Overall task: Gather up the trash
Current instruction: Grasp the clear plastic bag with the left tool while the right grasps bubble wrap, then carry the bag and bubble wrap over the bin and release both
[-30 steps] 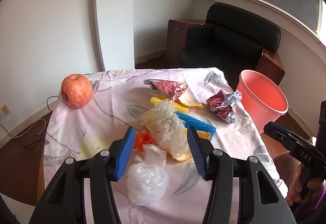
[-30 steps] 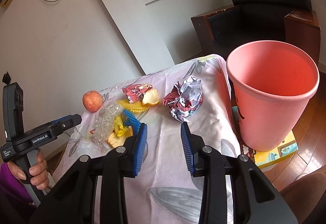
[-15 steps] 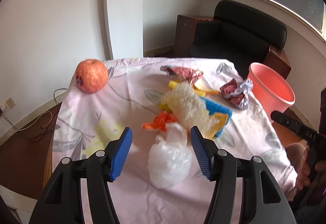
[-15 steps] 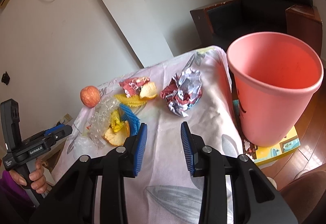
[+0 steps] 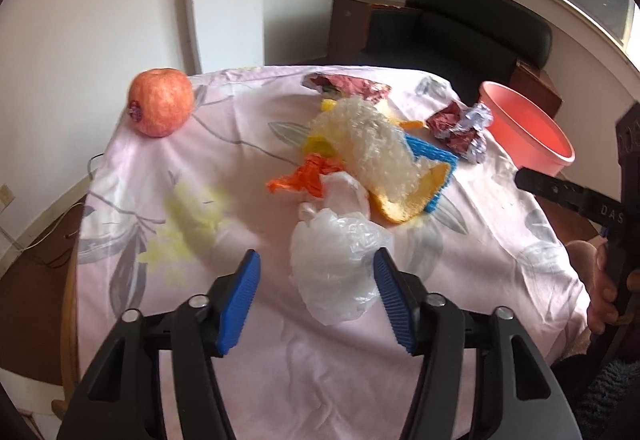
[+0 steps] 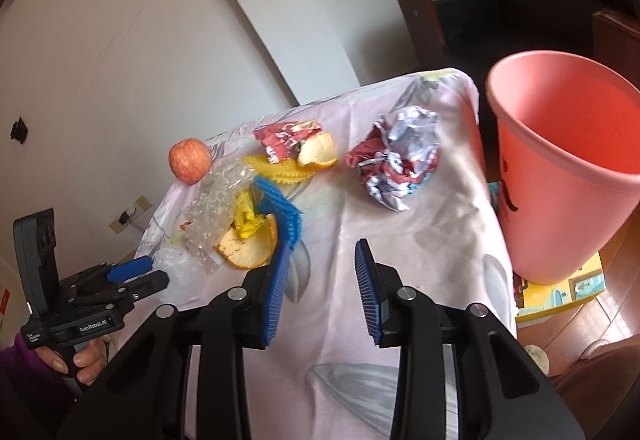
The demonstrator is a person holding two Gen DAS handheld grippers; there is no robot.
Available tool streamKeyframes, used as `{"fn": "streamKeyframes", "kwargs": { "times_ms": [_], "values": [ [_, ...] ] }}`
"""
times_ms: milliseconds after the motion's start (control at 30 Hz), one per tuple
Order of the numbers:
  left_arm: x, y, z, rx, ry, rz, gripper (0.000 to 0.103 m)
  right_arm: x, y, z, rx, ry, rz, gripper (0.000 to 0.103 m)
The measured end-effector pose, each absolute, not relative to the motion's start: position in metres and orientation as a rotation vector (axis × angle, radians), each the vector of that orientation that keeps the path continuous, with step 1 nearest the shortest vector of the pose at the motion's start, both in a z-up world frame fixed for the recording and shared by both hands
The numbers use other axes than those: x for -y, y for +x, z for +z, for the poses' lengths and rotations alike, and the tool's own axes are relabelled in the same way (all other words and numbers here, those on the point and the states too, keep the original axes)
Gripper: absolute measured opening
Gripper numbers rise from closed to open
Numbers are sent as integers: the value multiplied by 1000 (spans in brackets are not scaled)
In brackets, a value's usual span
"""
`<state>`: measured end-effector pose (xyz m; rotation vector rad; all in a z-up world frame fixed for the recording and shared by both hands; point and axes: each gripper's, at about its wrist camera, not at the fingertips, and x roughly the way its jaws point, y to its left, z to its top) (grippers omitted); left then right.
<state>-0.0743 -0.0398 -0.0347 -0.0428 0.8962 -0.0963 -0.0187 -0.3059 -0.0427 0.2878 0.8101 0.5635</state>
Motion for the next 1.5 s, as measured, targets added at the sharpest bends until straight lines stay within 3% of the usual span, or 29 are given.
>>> {"fn": "streamKeyframes", "kwargs": {
  "times_ms": [33,67,167,700,767,800,967,1500],
  "values": [
    [40,-73,-36,-903,-47,-113,33,303,-18,-40,-807,282,577,35],
    [40,-73,-38,-911,-55,-133,26,301,-18,-38,-805,281,588,35],
    [38,-77,-37,-900,-63,-156,18,287,-12,-26,-797,275,652,35],
    [15,-93,-28,-864,-110,-157,16,185,8,-34,-916,153,784,35],
    [14,-94,-26,-857,-113,-156,16,185,10,-35,-911,162,787,18],
    [13,-94,-25,-854,-114,-156,16,185,10,-34,-908,163,790,15],
    [11,-94,-15,-829,-116,-152,16,197,1,-22,-853,181,824,9],
    [68,-56,48,-662,-129,-274,16,329,-13,20,-623,315,559,9]
  ]
}}
